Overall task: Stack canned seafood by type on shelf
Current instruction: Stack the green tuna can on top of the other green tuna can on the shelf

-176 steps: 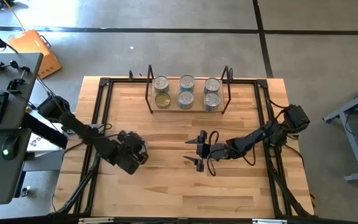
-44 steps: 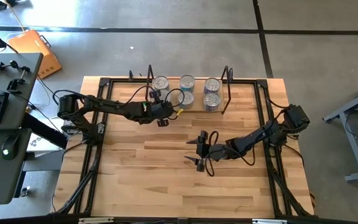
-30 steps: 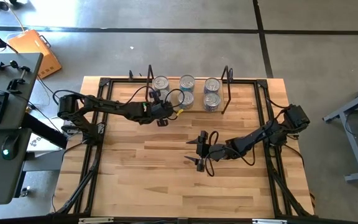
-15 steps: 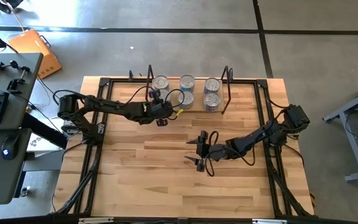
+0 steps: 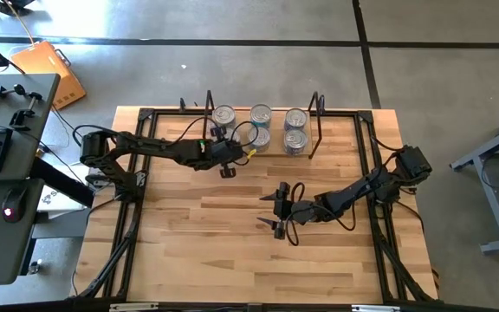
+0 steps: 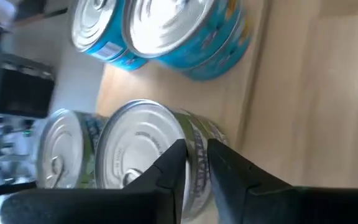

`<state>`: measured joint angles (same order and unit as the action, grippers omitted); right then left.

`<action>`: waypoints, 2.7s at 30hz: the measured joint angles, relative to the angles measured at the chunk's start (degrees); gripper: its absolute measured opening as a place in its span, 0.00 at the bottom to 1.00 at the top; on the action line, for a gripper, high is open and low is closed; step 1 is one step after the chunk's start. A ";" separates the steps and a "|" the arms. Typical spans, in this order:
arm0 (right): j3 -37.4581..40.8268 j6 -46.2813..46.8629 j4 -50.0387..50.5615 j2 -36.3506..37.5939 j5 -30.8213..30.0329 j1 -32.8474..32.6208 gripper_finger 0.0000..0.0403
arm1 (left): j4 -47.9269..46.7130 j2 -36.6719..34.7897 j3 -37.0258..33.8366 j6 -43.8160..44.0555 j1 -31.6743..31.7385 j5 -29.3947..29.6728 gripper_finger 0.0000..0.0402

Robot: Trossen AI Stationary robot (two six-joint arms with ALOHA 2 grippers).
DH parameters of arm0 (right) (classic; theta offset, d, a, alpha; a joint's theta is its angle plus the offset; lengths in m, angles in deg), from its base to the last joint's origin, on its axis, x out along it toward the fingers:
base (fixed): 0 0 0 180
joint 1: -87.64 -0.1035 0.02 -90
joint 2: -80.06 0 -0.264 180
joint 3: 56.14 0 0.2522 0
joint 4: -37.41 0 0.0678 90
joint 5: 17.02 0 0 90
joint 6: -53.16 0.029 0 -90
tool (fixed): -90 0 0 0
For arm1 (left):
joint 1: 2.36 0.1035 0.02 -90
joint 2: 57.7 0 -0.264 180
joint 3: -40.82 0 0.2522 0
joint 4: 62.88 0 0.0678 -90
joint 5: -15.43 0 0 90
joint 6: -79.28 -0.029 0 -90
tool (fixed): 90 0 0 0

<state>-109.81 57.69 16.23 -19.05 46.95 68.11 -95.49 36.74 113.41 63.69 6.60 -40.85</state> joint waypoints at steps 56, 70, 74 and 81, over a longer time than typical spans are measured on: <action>0.00 0.59 0.04 0.00 -0.01 0.03 0.74 | -11.95 0.02 3.68 16.12 1.44 -8.52 0.09; -0.02 0.57 0.04 0.00 0.00 0.13 0.74 | -0.50 7.10 3.80 9.14 1.27 -8.56 0.09; -0.02 0.57 0.04 0.00 0.00 0.15 0.74 | -0.64 8.37 3.77 8.98 1.51 -4.18 0.09; 0.00 0.46 0.12 0.00 0.01 0.13 0.74 | -1.11 7.59 3.77 11.39 1.53 -2.37 0.09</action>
<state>-109.81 58.16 16.35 -19.05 46.96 68.24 -96.60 44.33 117.19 75.07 8.12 -43.22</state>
